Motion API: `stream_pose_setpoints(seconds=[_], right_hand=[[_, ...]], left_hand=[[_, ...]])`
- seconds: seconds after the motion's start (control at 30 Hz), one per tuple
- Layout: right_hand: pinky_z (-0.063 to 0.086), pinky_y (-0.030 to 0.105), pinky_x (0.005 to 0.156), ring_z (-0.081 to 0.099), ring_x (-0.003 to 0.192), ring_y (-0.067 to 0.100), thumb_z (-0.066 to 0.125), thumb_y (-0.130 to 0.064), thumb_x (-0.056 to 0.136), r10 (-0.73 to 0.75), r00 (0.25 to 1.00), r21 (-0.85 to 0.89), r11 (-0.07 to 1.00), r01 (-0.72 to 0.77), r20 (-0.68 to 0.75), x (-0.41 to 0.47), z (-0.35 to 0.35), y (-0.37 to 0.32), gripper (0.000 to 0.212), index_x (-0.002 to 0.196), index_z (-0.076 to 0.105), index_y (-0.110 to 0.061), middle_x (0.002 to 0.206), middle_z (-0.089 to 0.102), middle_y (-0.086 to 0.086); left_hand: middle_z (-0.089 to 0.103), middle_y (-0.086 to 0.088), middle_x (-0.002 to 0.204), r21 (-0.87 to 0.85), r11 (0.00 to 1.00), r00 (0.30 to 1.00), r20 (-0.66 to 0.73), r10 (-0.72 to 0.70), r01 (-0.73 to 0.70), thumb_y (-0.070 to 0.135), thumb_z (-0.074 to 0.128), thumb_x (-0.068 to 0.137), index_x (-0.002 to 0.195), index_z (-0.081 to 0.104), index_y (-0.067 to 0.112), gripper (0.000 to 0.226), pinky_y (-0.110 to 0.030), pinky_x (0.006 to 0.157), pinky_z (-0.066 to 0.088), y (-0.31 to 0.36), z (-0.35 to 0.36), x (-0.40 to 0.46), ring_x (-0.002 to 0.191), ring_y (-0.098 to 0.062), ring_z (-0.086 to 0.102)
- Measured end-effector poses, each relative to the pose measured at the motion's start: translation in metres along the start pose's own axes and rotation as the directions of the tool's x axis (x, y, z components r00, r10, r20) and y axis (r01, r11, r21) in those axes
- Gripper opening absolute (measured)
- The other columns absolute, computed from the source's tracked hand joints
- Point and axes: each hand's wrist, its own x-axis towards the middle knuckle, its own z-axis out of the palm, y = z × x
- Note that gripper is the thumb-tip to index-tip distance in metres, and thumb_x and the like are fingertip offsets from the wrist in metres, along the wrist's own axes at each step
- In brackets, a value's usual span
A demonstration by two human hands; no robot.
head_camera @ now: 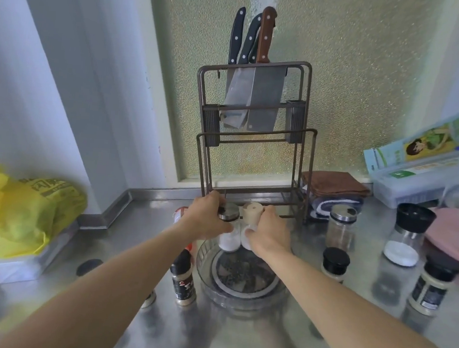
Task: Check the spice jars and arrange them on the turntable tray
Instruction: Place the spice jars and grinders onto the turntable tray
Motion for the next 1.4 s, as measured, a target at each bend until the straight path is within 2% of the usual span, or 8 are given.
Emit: stream_pose_setpoints(seconds=[0.17,0.3,0.47,0.63,0.73,0.93,1.1,1.4], right_hand=[[0.051,0.039,0.088,0.061,0.122,0.034,0.065,-0.012,0.094,-0.068,0.997,-0.084,0.994,0.065,-0.026,0.005,-0.046,-0.009,0.057,0.145,0.041,-0.004,0.135,0.058,0.015],[0.05,0.033,0.074,0.067,0.1,0.031,0.075,-0.029,0.086,-0.176,0.97,-0.344,0.932,0.11,-0.166,0.024,-0.111,0.021,0.034,0.116,0.068,-0.015,0.113,0.07,0.007],[0.058,0.041,0.085,0.066,0.109,0.035,0.076,-0.051,0.078,0.017,0.996,-0.466,0.883,-0.055,-0.086,0.047,-0.129,0.081,0.061,0.126,0.059,-0.017,0.121,0.066,0.013],[0.058,0.039,0.085,0.068,0.106,0.031,0.08,-0.024,0.082,0.021,1.0,-0.421,0.907,-0.01,0.022,0.041,-0.128,0.098,0.054,0.127,0.049,-0.02,0.117,0.072,0.009],[0.057,0.042,0.088,0.068,0.107,0.029,0.081,-0.027,0.082,-0.04,0.999,-0.378,0.925,0.04,0.007,0.032,-0.132,0.088,0.053,0.125,0.051,-0.023,0.12,0.07,0.007],[0.049,0.036,0.085,0.062,0.104,0.023,0.079,-0.031,0.087,-0.314,0.949,-0.235,0.921,0.312,0.027,0.006,-0.136,0.033,0.049,0.128,0.053,-0.023,0.125,0.067,0.002],[0.049,0.037,0.085,0.056,0.105,0.021,0.078,-0.034,0.088,-0.334,0.928,-0.153,0.921,0.359,0.165,-0.005,-0.109,0.017,0.05,0.128,0.05,-0.023,0.121,0.06,0.0],[0.051,0.04,0.084,0.064,0.108,0.03,0.073,-0.028,0.091,-0.311,0.933,-0.234,0.908,0.347,0.179,-0.005,-0.074,0.029,0.044,0.126,0.048,-0.018,0.121,0.066,0.008]], left_hand=[[0.061,-0.003,0.142,0.003,1.0,1.0,0.011,0.013,-0.013,0.042,0.089,0.071,0.146,0.04,0.017,0.093,-0.04,0.103,0.05,0.006,-0.009,-0.004,0.124,-0.026,0.06],[0.06,-0.003,0.143,0.011,0.991,0.985,-0.113,0.131,-0.131,0.035,0.081,0.082,0.145,0.045,0.016,0.075,-0.037,0.103,0.048,0.021,-0.023,-0.015,0.126,-0.024,0.058],[0.062,-0.006,0.136,0.067,0.978,0.973,-0.112,0.204,-0.197,0.028,0.067,0.091,0.138,0.056,0.018,0.049,-0.035,0.1,0.047,0.04,-0.026,-0.018,0.121,-0.024,0.059],[0.063,-0.004,0.128,0.112,0.969,0.966,-0.111,0.235,-0.222,0.023,0.057,0.098,0.132,0.06,0.021,0.034,-0.03,0.09,0.045,0.046,-0.019,-0.017,0.114,-0.023,0.061],[0.062,-0.004,0.126,0.138,0.964,0.964,-0.109,0.244,-0.228,0.014,0.052,0.098,0.132,0.061,0.022,0.036,-0.026,0.085,0.04,0.045,-0.017,-0.016,0.114,-0.024,0.061],[0.067,-0.006,0.129,0.173,0.951,0.958,-0.08,0.274,-0.258,0.006,0.047,0.098,0.128,0.065,0.021,0.038,-0.036,0.092,0.052,0.047,-0.006,-0.009,0.113,-0.026,0.065],[0.069,-0.004,0.133,0.246,0.937,0.966,-0.018,0.258,-0.246,0.0,0.048,0.093,0.129,0.065,0.023,0.046,-0.039,0.097,0.053,0.044,0.005,-0.01,0.121,-0.027,0.064],[0.067,-0.003,0.135,0.287,0.92,0.96,-0.007,0.279,-0.265,-0.005,0.044,0.09,0.132,0.063,0.023,0.054,-0.038,0.095,0.054,0.039,0.008,-0.008,0.121,-0.025,0.064]])
